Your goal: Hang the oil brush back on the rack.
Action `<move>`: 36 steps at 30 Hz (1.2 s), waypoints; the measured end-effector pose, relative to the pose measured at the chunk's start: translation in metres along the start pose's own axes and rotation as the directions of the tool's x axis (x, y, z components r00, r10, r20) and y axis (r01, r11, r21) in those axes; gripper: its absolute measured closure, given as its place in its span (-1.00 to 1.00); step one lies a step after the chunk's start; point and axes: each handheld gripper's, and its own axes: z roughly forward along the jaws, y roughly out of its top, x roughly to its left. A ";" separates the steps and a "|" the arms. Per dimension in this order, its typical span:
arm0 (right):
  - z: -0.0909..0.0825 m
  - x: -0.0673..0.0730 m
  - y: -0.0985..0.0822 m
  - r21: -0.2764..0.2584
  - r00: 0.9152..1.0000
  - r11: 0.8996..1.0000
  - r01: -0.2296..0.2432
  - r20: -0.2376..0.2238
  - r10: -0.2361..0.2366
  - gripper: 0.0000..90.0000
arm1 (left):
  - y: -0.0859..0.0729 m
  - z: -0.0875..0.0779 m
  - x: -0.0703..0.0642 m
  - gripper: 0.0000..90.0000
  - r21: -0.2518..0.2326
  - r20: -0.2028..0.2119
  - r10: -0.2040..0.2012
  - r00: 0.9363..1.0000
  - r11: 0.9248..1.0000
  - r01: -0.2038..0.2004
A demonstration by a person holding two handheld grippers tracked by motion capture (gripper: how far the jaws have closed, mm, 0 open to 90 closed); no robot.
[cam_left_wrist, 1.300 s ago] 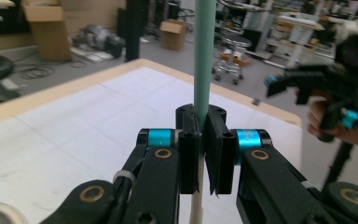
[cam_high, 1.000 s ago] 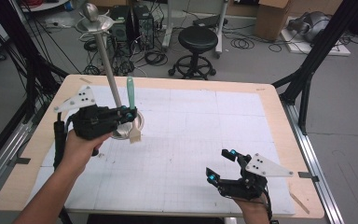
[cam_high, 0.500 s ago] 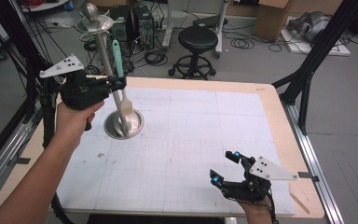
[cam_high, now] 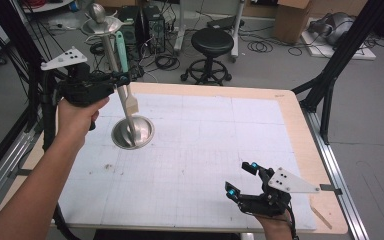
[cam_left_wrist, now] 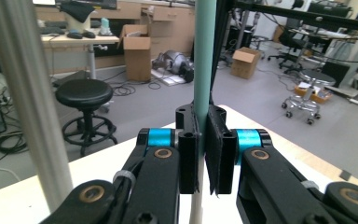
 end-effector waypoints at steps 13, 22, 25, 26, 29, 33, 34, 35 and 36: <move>-0.001 0.001 0.000 0.003 1.000 1.000 0.006 -0.002 -0.006 -0.62 | -0.001 0.004 0.001 0.86 0.009 -0.036 0.005 0.999 1.000 -0.004; -0.003 0.001 0.000 0.002 1.000 1.000 0.006 0.000 -0.006 -0.62 | -0.002 0.005 0.003 0.86 0.014 -0.062 -0.006 0.998 1.000 0.007; -0.003 0.001 0.000 0.001 1.000 1.000 0.005 -0.001 -0.005 -0.62 | -0.003 0.005 0.005 0.86 0.018 -0.073 -0.011 0.997 1.000 0.012; -0.003 0.001 0.000 0.002 1.000 1.000 0.005 -0.002 -0.005 -0.62 | -0.004 0.004 0.006 0.86 0.019 -0.075 -0.012 0.997 1.000 0.013; -0.003 0.001 0.000 0.002 1.000 1.000 0.005 -0.002 -0.005 -0.62 | -0.007 0.003 0.008 0.86 0.016 -0.080 -0.013 0.997 1.000 0.014; -0.003 0.001 0.000 0.002 1.000 1.000 0.006 -0.002 -0.006 -0.62 | -0.010 -0.001 0.008 0.86 0.004 -0.084 0.010 0.996 1.000 -0.009; -0.003 0.001 0.000 0.003 1.000 1.000 0.005 -0.002 -0.005 -0.62 | -0.010 -0.001 0.008 0.85 0.000 -0.083 0.011 0.997 1.000 -0.011; -0.003 0.001 0.000 0.003 1.000 1.000 0.005 -0.001 -0.005 -0.62 | -0.012 -0.003 0.009 0.85 -0.005 -0.080 0.014 0.997 1.000 -0.014; -0.003 0.001 0.000 0.002 1.000 1.000 0.006 0.000 -0.006 -0.62 | -0.013 -0.004 0.010 0.82 -0.012 -0.078 0.013 0.997 1.000 -0.014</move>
